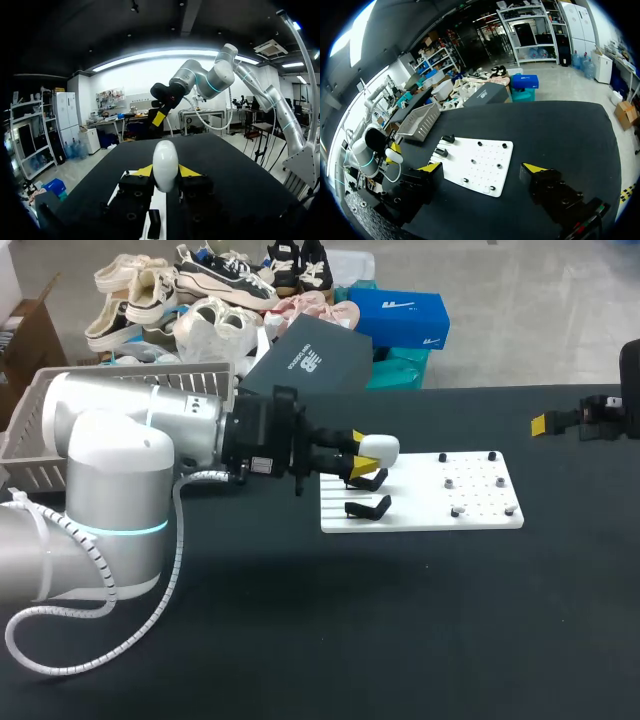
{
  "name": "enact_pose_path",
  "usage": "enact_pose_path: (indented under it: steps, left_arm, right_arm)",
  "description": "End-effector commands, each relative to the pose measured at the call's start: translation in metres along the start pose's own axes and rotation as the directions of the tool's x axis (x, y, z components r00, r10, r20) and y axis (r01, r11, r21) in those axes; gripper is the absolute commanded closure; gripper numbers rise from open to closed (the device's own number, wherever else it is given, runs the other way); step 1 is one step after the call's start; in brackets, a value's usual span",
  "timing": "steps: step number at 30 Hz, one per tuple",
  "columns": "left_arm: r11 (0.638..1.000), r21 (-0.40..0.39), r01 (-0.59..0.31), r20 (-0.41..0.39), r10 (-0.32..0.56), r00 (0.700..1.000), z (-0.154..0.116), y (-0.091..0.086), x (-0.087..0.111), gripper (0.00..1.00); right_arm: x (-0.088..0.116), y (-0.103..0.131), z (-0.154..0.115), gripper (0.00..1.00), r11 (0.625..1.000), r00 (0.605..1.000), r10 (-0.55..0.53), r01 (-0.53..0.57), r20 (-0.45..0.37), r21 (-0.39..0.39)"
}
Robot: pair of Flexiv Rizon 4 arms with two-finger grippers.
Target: Pick up each earbud case from the left stands, insert the matching earbuds, close the lid, and place the case in the box.
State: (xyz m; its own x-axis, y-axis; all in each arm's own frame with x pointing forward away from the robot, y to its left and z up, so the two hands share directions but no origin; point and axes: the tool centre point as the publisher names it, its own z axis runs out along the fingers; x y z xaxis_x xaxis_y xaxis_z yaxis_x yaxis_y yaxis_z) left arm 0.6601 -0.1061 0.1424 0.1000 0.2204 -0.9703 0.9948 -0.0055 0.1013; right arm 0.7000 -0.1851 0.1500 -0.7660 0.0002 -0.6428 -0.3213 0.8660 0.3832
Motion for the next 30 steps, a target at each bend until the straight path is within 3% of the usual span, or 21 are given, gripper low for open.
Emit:
enact_pose_path:
  steps: [1,17,23,30]
  left_arm:
    - [1.000,-0.012,-0.002,0.004,0.002,1.000,0.000,-0.003,0.001,1.00]
    - [1.000,-0.016,0.016,0.002,-0.016,1.000,-0.004,-0.007,0.006,1.00]
    - [0.999,0.009,0.045,0.085,-0.045,0.995,0.013,-0.010,0.006,1.00]
    - [0.998,0.036,0.042,0.097,-0.046,0.994,0.026,-0.007,0.012,1.00]
  right_arm:
    - [0.000,0.000,0.000,0.00,1.000,1.000,0.000,0.000,0.000,0.000]
    - [0.000,0.000,0.000,0.00,1.000,1.000,0.000,0.000,0.000,0.000]
    - [0.000,0.000,0.000,0.00,1.000,1.000,0.000,0.000,0.000,0.000]
    - [0.000,0.000,0.000,0.00,1.000,1.000,0.000,0.000,0.000,0.000]
